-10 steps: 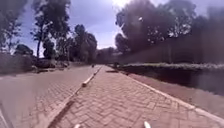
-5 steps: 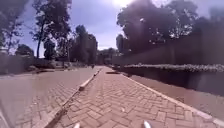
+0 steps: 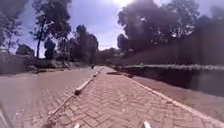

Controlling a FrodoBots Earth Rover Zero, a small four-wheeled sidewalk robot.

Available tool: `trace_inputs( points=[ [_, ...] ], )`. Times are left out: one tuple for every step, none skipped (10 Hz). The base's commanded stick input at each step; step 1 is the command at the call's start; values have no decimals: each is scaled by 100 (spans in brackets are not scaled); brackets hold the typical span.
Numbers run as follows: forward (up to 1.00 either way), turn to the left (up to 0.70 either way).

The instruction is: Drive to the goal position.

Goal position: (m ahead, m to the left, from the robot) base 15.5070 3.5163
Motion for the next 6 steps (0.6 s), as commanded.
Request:
trace_inputs(
  points=[
    [70, 0],
    [70, 0],
    [70, 0],
    [70, 0],
    [70, -27],
    [70, -11]
  ],
)
